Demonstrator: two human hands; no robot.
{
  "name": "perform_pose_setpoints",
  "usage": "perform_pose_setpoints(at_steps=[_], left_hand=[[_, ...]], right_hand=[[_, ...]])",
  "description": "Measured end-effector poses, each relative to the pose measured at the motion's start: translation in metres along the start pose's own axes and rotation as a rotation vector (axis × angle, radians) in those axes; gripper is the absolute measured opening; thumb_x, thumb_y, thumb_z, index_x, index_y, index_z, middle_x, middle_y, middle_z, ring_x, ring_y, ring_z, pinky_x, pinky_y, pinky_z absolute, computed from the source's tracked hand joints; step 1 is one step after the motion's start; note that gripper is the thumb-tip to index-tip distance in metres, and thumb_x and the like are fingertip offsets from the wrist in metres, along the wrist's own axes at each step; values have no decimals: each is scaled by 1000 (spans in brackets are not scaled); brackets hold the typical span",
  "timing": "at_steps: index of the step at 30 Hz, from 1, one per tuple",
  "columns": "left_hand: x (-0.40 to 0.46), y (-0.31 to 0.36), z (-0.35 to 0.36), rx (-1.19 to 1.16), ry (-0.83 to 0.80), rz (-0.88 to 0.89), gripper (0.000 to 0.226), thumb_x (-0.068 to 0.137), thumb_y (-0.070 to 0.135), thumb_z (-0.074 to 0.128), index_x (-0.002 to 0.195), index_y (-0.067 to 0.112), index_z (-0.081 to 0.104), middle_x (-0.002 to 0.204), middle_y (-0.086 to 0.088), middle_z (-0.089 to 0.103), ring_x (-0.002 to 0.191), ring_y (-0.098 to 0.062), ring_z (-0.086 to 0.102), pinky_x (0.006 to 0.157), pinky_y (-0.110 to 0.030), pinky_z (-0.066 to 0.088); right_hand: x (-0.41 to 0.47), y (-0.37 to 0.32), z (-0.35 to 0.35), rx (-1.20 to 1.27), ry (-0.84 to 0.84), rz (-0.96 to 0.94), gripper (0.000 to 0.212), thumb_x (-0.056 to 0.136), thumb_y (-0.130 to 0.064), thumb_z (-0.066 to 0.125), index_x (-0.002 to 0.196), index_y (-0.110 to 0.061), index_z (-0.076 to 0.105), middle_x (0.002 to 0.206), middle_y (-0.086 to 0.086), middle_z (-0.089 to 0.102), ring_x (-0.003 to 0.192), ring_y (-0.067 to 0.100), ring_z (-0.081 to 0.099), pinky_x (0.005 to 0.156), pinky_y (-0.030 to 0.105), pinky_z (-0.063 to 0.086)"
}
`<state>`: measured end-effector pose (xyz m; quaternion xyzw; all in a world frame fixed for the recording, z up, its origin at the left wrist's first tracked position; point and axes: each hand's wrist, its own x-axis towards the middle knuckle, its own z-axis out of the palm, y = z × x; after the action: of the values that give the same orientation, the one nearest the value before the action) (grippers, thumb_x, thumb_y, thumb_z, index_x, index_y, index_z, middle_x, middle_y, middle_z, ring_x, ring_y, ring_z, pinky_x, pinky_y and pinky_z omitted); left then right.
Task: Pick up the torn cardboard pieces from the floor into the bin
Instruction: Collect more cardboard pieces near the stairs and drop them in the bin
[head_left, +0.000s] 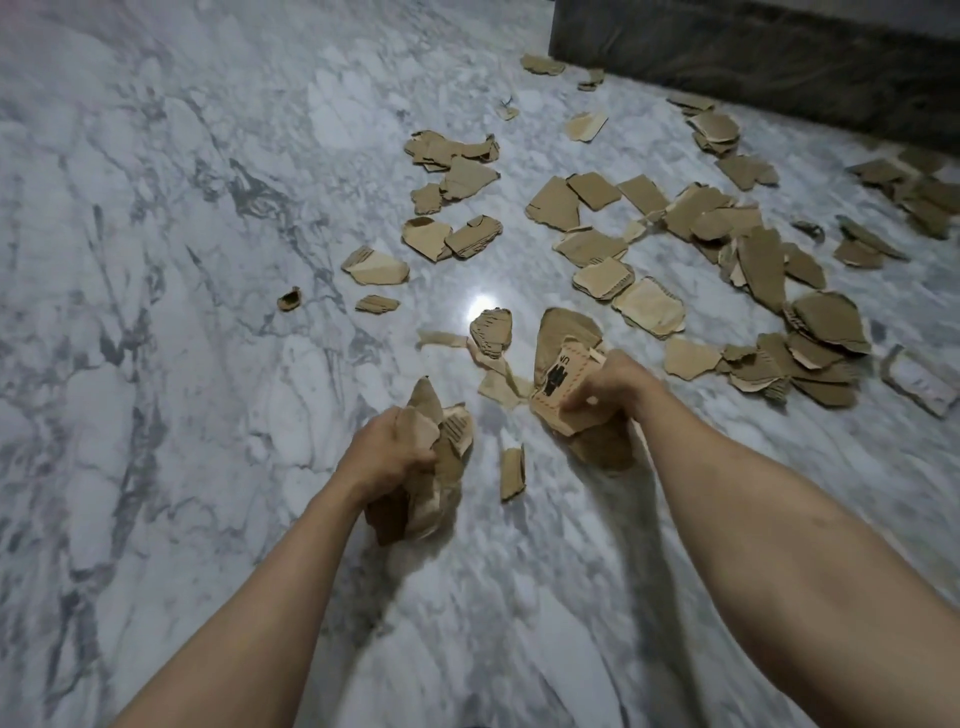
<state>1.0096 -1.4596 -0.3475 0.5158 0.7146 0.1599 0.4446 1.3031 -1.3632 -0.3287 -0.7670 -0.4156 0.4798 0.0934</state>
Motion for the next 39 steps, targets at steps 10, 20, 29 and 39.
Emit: perform_pose_setpoints(at_steps=[10, 20, 29, 39], left_hand=[[10, 30, 30, -24, -138, 28, 39, 60, 25, 83, 97, 19, 71, 91, -1, 73, 87, -22, 69, 73, -41, 59], [-3, 48, 80, 470, -234, 313, 54, 68, 28, 82, 119, 20, 65, 109, -4, 62, 96, -25, 60, 75, -32, 50], [0, 52, 83, 425, -227, 236, 38, 67, 26, 83, 97, 11, 66, 95, -7, 67, 86, -29, 64, 71, -38, 51], [24, 73, 43, -182, -136, 15, 45, 53, 23, 73, 96, 9, 68, 84, -7, 69, 69, -24, 63, 51, -30, 47]], right_hand=[[6, 8, 5, 158, 58, -21, 59, 53, -2, 91, 108, -4, 68, 109, 18, 72, 93, 35, 68, 71, 39, 60], [-41, 62, -60, -116, -210, -2, 58, 59, -8, 91, 111, -17, 66, 105, 9, 75, 98, 31, 70, 89, 47, 59], [-45, 82, -13, -176, -80, -23, 58, 57, -8, 94, 109, -9, 70, 106, 10, 73, 96, 28, 67, 88, 39, 58], [-32, 74, -30, -232, -163, 3, 53, 57, -18, 95, 104, -9, 72, 99, 8, 74, 88, 25, 70, 82, 39, 60]])
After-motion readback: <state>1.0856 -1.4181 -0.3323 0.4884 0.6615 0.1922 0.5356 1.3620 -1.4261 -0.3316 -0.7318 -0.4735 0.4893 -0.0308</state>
